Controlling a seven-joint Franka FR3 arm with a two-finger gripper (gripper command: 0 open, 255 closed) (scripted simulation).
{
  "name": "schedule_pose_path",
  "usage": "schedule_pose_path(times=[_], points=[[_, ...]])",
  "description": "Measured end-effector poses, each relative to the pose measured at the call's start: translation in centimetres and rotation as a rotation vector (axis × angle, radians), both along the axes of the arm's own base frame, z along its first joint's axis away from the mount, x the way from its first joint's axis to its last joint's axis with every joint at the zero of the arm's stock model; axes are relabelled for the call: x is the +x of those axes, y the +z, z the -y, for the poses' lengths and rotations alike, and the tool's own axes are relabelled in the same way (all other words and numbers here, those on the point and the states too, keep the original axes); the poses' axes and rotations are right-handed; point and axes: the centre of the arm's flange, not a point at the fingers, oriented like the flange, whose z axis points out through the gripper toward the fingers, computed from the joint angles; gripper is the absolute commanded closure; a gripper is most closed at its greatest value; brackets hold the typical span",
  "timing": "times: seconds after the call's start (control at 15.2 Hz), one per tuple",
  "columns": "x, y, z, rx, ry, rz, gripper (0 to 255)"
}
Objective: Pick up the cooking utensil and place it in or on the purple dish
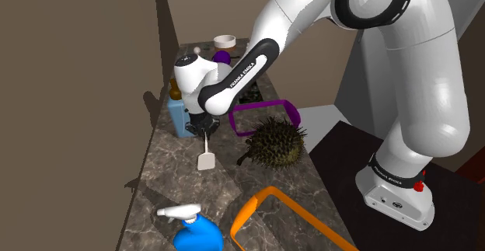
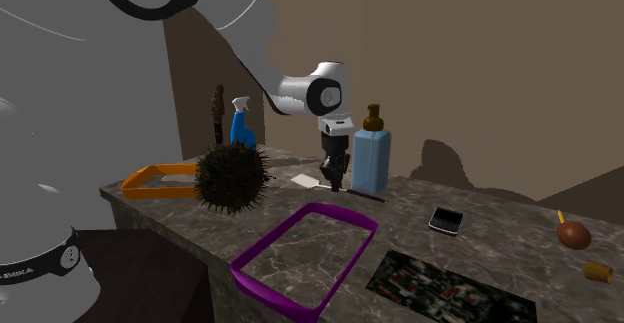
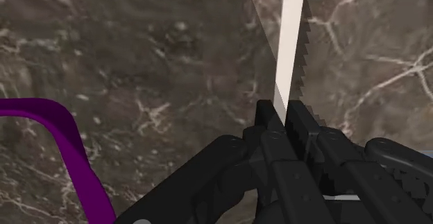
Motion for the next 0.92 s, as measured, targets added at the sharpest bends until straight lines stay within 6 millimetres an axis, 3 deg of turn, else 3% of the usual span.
schedule_pose_path(times=[0.92], points=[[-0.1,7.2,0.1,0.000,0.000,0.001,255]])
